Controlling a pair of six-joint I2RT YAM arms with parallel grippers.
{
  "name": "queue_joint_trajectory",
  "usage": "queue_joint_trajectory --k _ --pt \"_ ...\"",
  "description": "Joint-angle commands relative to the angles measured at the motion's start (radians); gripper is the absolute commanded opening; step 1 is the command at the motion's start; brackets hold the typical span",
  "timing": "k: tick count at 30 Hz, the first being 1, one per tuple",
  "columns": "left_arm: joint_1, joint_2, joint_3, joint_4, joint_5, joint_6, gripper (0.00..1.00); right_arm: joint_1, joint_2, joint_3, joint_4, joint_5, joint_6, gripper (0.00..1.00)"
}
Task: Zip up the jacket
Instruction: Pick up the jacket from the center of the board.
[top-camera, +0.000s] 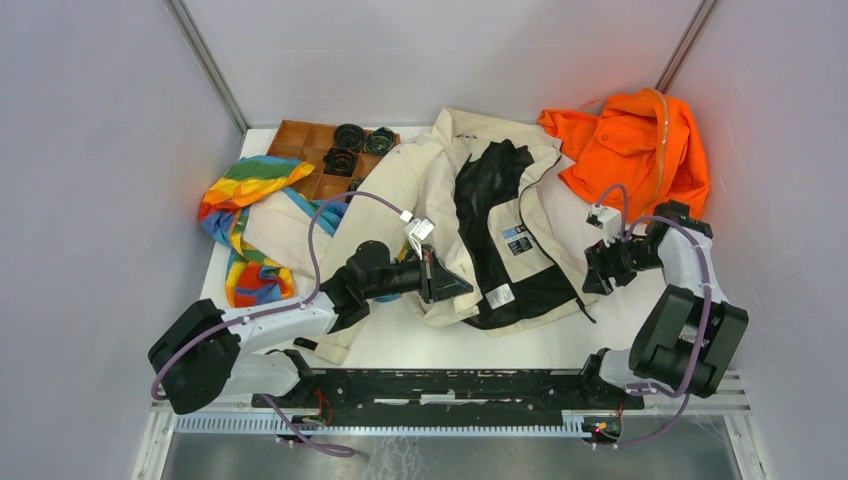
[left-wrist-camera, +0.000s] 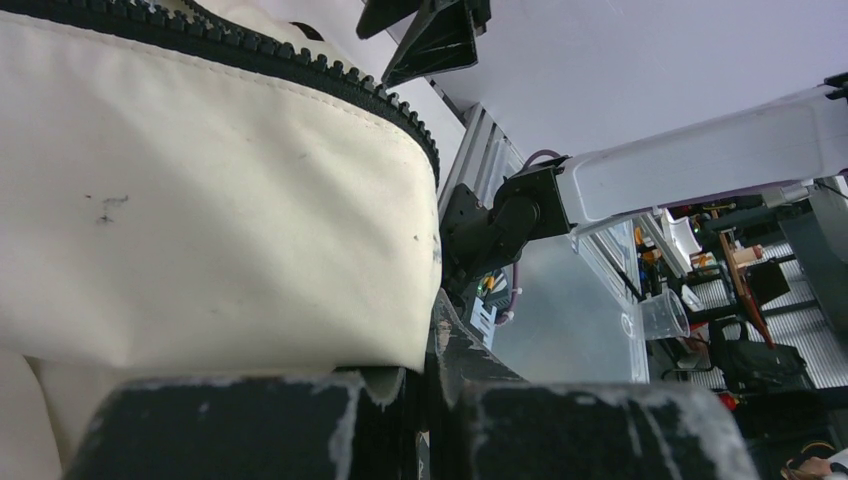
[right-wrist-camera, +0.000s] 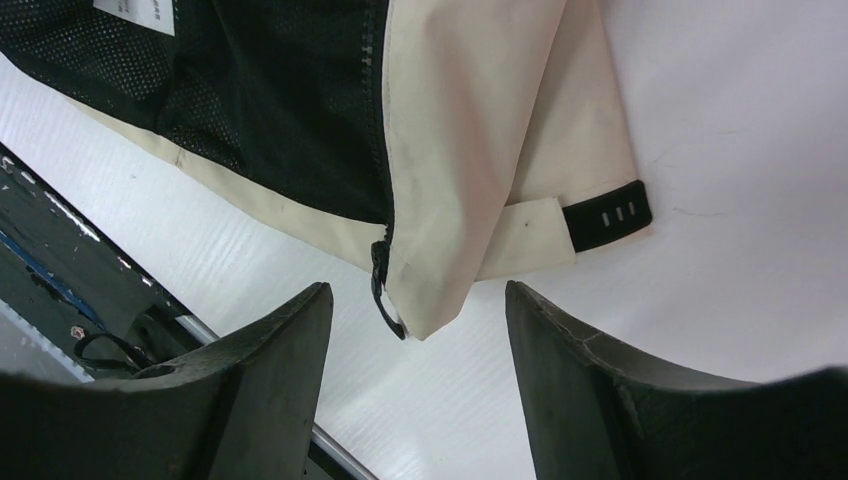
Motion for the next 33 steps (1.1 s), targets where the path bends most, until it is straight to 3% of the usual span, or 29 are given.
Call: queue_joint_trajectory --k 1,24,33 --pt "0.004 -0.002 0.035 0.065 0.023 0.049 0.02 0.004 0.041 -0.025 0.063 0.033 0.03 0.69" --pt "0.003 -0.013 0.001 0.071 0.004 0.03 0.02 0.044 0.13 -0.09 0.141 0.071 0.044 0.57" --pt "0.004 -0.005 0.01 0.066 0.0 0.029 0.02 0.044 0.139 -0.069 0.117 0.044 0.027 0.42"
